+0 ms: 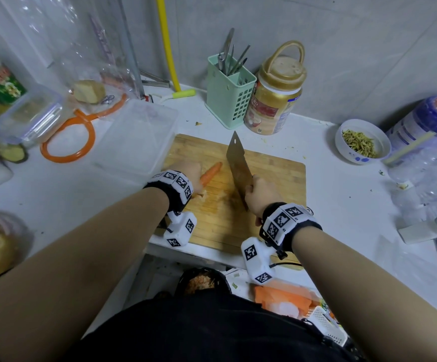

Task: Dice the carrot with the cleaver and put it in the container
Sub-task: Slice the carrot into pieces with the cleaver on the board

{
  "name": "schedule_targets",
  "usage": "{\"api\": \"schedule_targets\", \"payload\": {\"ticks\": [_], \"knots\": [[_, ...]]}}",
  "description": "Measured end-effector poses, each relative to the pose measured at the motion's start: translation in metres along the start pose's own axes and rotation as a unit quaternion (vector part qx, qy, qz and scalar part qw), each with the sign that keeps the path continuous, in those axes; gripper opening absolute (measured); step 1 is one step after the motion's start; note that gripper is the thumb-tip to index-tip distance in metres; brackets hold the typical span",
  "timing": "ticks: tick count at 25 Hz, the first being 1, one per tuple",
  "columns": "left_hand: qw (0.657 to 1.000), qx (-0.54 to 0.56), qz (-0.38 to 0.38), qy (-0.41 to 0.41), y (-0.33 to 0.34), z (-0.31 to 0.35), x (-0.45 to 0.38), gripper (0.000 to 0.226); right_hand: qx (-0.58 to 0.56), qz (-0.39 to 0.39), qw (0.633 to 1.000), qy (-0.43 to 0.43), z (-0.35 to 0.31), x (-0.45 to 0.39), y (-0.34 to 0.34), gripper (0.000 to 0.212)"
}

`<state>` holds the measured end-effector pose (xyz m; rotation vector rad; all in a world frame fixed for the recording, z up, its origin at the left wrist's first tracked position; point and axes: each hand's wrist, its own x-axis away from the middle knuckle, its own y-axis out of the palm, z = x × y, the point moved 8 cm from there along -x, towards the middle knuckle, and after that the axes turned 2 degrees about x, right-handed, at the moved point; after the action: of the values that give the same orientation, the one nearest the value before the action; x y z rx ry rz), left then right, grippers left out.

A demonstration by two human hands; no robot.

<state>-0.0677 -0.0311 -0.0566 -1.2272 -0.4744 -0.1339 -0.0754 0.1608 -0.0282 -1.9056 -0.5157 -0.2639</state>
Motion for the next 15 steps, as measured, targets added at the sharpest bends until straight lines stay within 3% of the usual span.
{"api": "schedule_targets", "payload": {"ticks": [3,6,15], "knots": [[0.988,0.139,-0.058,-0.031,0.015,0.005,0.0,0.023,-0.015,-0.002,1.0,0.007,0.001,0.0,0.002,0.025],[0.953,0.283,-0.084,-0.074,0.029,-0.001,-0.002,0.027,-0.02,-0.018,1.0,0.0,-0.003,0.001,0.008,0.028],[0.883,0.444,-0.057,-0.143,0.037,-0.019,-0.002,0.022,0.007,-0.007,0.998,-0.069,-0.031,0.015,0.011,0.035]]}}
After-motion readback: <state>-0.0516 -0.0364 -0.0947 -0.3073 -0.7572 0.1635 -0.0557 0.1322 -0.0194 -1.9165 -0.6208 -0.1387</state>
